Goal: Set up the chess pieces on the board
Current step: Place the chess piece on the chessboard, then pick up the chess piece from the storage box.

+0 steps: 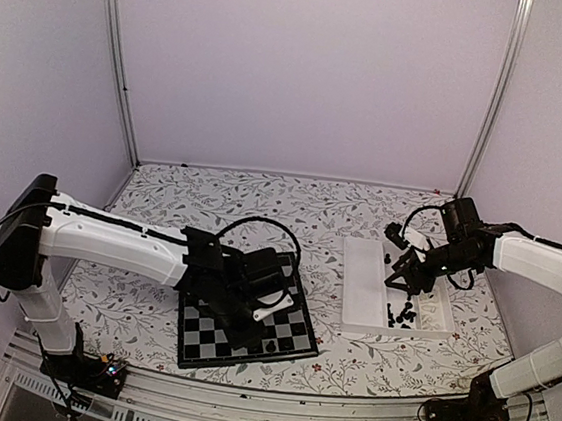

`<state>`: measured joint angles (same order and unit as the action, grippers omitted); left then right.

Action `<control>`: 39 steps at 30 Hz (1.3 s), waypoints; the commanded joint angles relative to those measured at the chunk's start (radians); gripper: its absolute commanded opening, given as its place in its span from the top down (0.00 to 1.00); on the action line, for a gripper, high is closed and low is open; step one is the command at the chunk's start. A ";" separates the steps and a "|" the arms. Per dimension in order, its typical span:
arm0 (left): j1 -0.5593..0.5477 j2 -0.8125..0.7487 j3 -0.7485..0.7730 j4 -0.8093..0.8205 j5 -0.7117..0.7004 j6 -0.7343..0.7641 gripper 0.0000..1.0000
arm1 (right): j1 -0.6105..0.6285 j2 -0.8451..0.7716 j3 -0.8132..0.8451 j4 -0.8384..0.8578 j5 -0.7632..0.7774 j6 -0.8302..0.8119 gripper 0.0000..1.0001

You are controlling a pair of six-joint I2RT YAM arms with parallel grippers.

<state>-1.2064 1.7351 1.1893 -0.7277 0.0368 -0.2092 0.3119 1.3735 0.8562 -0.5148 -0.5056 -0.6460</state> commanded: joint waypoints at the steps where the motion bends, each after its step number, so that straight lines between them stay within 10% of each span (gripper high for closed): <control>1: -0.018 0.029 0.020 0.017 -0.030 0.009 0.81 | -0.004 0.005 -0.011 0.001 -0.008 -0.007 0.47; 24: -0.020 -0.080 0.161 -0.072 -0.157 0.052 0.47 | -0.029 -0.026 0.071 -0.068 0.034 -0.002 0.46; 39: 0.018 -0.101 0.181 0.326 -0.185 0.098 0.44 | -0.103 0.074 0.060 -0.299 0.080 -0.133 0.58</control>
<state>-1.2034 1.6100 1.3533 -0.4881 -0.1608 -0.1398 0.2035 1.4528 0.9470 -0.7349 -0.4126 -0.7216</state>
